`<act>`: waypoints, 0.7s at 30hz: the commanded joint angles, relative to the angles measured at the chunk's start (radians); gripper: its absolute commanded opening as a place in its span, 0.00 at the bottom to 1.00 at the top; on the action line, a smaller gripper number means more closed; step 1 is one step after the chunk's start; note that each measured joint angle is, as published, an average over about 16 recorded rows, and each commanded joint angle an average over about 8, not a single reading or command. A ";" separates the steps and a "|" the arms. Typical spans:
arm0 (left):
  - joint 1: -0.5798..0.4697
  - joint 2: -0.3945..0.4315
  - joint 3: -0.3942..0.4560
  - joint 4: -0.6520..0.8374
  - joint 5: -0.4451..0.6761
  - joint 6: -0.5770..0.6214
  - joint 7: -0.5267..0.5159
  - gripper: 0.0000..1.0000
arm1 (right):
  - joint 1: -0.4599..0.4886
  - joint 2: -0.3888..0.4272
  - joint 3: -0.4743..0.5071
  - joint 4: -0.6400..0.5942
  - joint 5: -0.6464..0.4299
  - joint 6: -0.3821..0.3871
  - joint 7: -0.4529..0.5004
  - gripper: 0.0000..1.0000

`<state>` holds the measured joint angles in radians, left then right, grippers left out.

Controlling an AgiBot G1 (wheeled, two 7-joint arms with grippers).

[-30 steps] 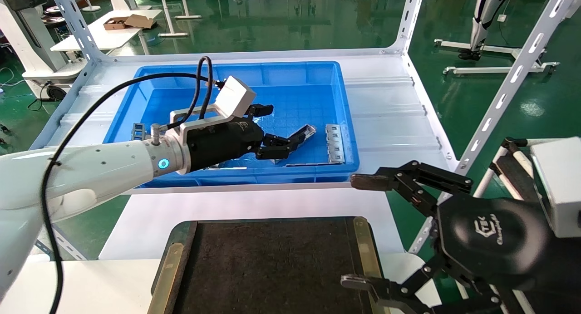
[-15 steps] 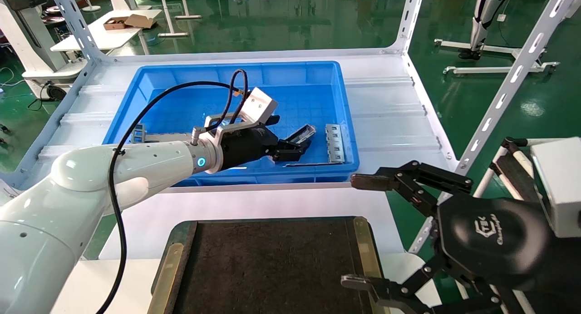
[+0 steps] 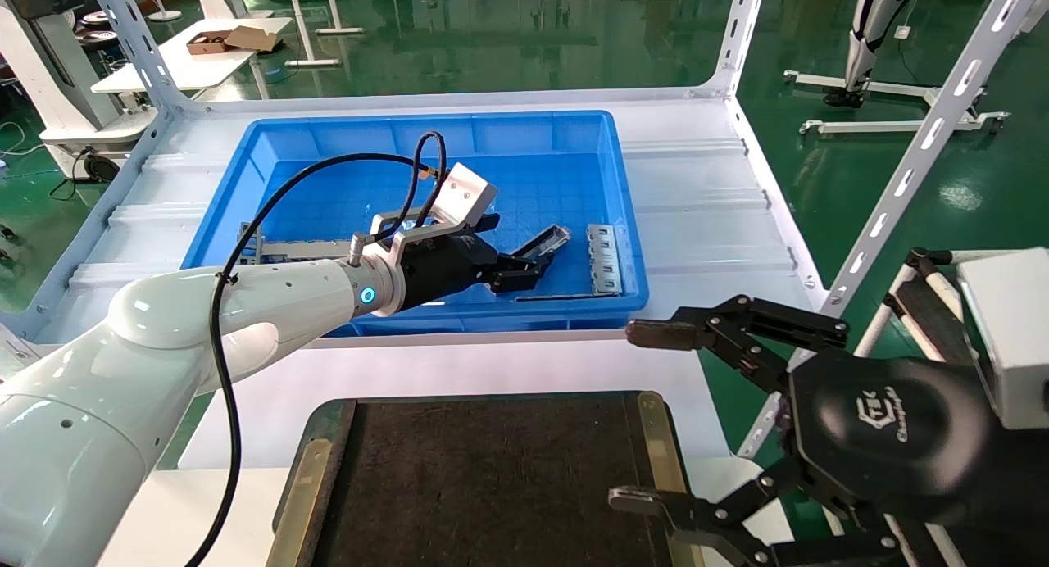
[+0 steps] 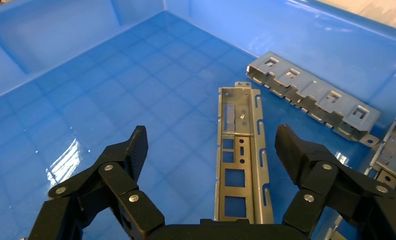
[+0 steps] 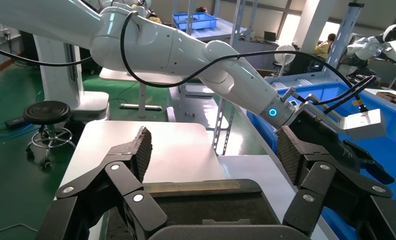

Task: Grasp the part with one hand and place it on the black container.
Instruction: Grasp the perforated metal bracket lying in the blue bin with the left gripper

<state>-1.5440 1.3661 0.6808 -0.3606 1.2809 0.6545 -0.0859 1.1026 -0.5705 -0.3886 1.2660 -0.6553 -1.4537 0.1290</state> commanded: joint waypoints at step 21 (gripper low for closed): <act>-0.008 -0.009 0.143 0.003 -0.143 -0.033 -0.013 0.00 | 0.000 0.000 0.000 0.000 0.000 0.000 0.000 0.00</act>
<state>-1.5522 1.3576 0.8226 -0.3562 1.1396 0.6201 -0.0993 1.1026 -0.5704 -0.3887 1.2660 -0.6552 -1.4537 0.1290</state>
